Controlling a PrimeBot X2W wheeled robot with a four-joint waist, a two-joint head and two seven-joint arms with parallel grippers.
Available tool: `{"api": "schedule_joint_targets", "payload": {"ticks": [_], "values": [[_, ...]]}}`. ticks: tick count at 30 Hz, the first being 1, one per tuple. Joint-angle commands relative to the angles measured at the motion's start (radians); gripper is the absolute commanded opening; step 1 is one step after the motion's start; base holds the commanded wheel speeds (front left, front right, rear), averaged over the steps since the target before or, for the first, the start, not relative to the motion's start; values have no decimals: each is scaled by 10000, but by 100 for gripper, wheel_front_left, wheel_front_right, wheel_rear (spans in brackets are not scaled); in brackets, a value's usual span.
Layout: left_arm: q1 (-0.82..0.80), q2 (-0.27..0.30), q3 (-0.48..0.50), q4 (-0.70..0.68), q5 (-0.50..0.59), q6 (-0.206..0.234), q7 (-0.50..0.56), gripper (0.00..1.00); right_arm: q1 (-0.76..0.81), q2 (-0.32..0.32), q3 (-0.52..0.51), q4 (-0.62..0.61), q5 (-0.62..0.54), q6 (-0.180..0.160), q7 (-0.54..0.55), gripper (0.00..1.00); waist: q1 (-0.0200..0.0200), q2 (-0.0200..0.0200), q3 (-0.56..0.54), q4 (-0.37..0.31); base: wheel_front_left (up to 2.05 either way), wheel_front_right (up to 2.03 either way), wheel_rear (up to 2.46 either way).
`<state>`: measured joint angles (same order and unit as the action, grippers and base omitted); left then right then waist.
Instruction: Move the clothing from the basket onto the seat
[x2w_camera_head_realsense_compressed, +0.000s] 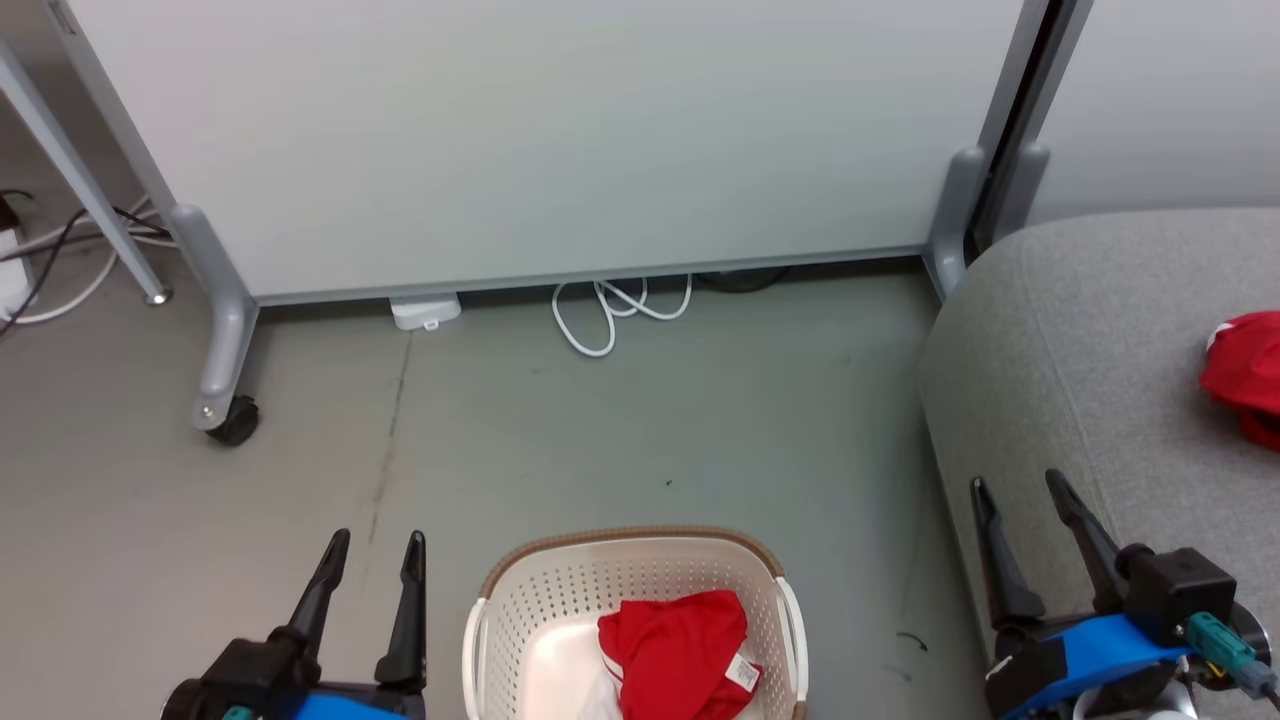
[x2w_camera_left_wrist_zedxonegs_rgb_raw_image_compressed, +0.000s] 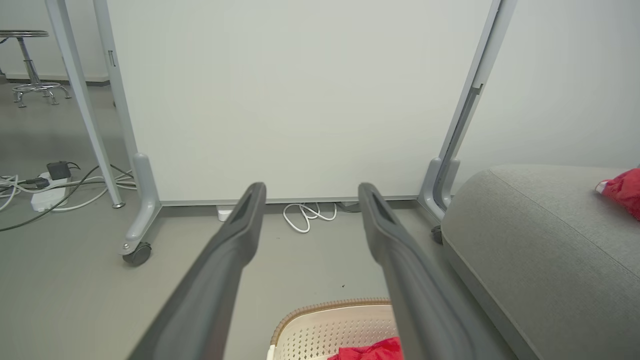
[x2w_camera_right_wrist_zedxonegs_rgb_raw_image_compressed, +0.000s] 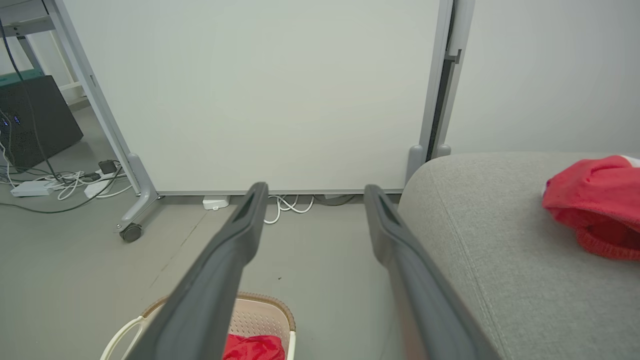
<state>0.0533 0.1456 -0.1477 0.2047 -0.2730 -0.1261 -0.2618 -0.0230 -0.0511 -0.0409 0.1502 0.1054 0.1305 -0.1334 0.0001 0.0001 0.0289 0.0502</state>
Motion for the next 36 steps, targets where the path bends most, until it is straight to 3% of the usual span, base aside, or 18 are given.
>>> {"api": "schedule_joint_targets", "payload": {"ticks": [1, 9, 20, 36], "values": [[-328, -7, -127, 136, -36, -72, -46, 100, -197, 12, 5, -113, -59, 5, -34, 100, -1, -1, 269, -74, 0, 0, 0], [-1667, -95, -987, 1668, -208, -49, -46, 100, -703, 9, 173, -556, -191, 5, 36, 100, -1, -1, 1606, -388, 0, 0, 0], [-4102, -225, -2575, 4256, -1020, -43, -46, 100, -1642, 9, 340, -1112, -259, 5, -51, 100, -1, -1, 4029, -1398, 0, 0, 0], [-6761, 176, -6064, 7288, -2040, -43, 140, 100, -2285, 13, 545, -1233, 199, 5, -636, 100, -1, -1, 6684, -2809, 0, 0, 0]]}}
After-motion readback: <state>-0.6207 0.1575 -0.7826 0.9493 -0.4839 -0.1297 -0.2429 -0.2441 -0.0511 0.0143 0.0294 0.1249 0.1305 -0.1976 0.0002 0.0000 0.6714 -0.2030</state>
